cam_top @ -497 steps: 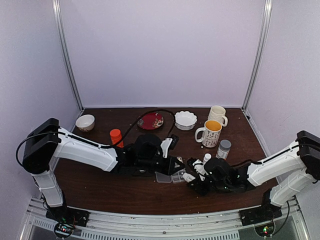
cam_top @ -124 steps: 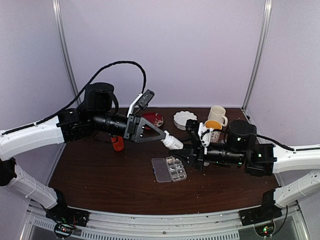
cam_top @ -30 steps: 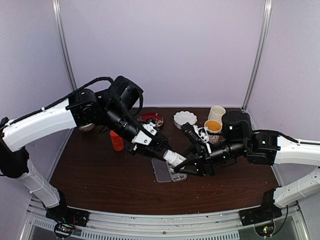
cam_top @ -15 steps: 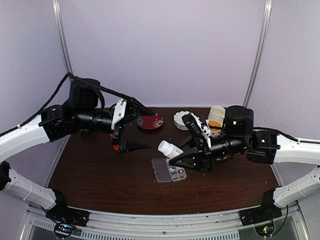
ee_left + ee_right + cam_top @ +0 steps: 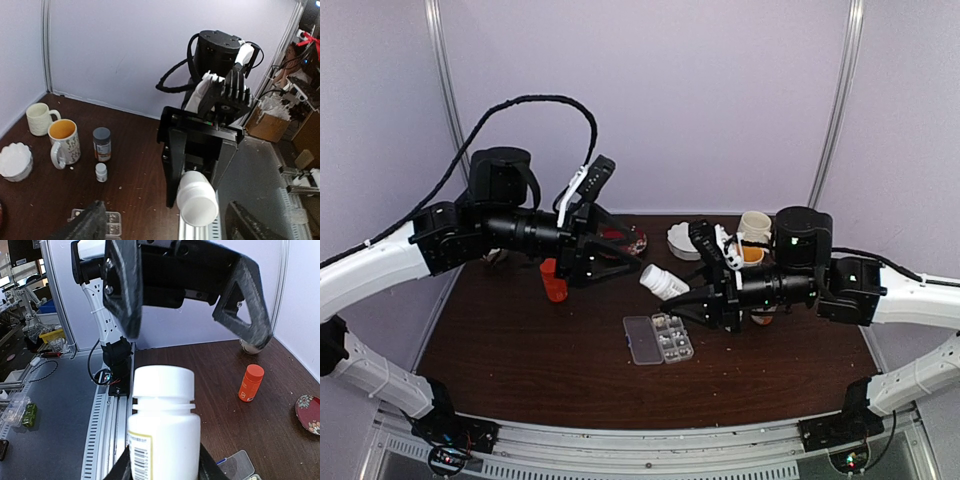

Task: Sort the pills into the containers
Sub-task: Screw the lid of the pill bottle onto the pill bottle.

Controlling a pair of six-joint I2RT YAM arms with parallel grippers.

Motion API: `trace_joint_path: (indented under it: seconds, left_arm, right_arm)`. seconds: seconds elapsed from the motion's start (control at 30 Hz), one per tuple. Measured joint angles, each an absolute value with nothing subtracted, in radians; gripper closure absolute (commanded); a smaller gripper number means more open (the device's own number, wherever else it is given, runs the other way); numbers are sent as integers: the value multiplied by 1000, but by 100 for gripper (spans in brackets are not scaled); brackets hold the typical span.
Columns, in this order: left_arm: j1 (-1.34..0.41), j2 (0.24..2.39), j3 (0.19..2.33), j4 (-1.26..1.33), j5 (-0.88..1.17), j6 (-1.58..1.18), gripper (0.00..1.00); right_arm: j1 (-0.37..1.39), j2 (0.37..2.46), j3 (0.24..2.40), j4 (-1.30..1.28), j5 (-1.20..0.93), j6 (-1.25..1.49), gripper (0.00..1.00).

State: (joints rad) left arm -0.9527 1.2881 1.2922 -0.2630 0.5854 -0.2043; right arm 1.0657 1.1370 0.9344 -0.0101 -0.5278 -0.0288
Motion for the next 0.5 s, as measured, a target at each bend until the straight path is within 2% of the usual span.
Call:
trace_joint_path:
  seconds: [0.07,0.23,0.37,0.5]
  left_arm:
    - [-958,1286,1274,-258,613,-243,27]
    - [-964,1284,1252,-259,660,-281,26]
    - [-967,1287,1252,-261,681,-286,40]
    - [-969,1303,1253,-265,702,-287,44]
  right_arm:
    - [1066,1142,952,-20,-525,-36,100]
    - [1066,1166,986,-33,-525,-46,100]
    - [1067,1182,995,-44,-525,-48,100]
    - [1067,1196,997,-59,-525,-49,100]
